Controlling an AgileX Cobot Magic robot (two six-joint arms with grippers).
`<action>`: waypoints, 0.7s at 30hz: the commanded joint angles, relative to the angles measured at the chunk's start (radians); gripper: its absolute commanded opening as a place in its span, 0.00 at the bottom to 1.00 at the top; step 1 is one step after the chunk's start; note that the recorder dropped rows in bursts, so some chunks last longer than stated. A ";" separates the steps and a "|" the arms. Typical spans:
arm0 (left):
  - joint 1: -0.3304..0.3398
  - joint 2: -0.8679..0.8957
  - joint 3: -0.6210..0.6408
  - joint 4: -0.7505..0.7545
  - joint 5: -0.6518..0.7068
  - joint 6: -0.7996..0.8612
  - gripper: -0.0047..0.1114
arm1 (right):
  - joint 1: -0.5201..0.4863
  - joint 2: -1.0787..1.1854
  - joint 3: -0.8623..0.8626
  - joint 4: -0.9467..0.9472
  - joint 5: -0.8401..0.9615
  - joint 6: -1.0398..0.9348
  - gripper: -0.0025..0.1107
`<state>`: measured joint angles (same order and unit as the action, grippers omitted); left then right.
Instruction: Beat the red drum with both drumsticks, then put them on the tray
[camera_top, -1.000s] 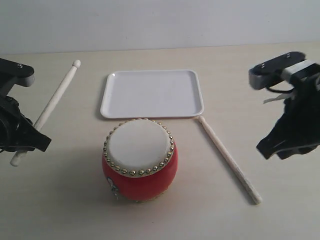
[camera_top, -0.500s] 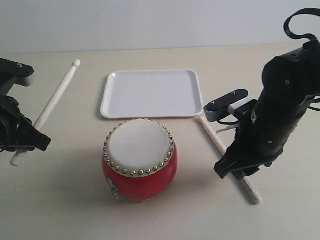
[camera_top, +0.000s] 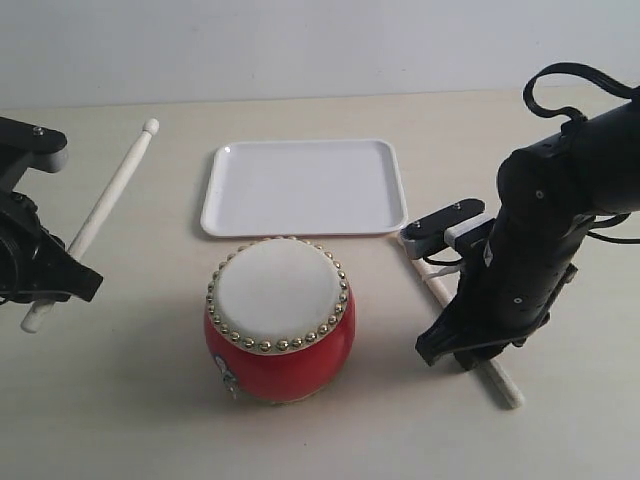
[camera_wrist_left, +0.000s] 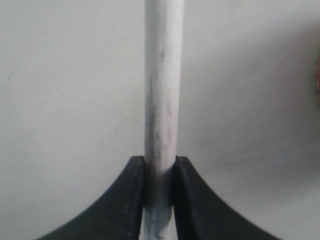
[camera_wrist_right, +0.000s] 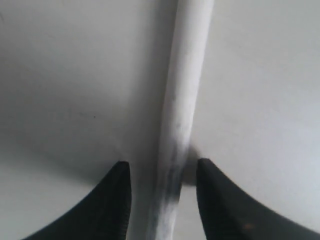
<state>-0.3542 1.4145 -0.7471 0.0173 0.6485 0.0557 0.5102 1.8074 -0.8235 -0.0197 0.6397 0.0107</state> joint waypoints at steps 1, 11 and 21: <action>-0.004 -0.008 0.000 -0.001 -0.004 -0.011 0.04 | 0.001 0.013 0.002 -0.001 -0.009 0.002 0.39; -0.004 -0.008 0.000 -0.001 -0.008 -0.009 0.04 | 0.001 0.011 0.002 -0.002 -0.007 0.046 0.02; -0.006 -0.069 0.000 0.005 0.047 -0.001 0.04 | 0.001 -0.203 0.002 -0.111 0.184 0.070 0.02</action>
<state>-0.3542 1.3868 -0.7471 0.0188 0.6822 0.0515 0.5102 1.6895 -0.8235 -0.0827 0.7317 0.0761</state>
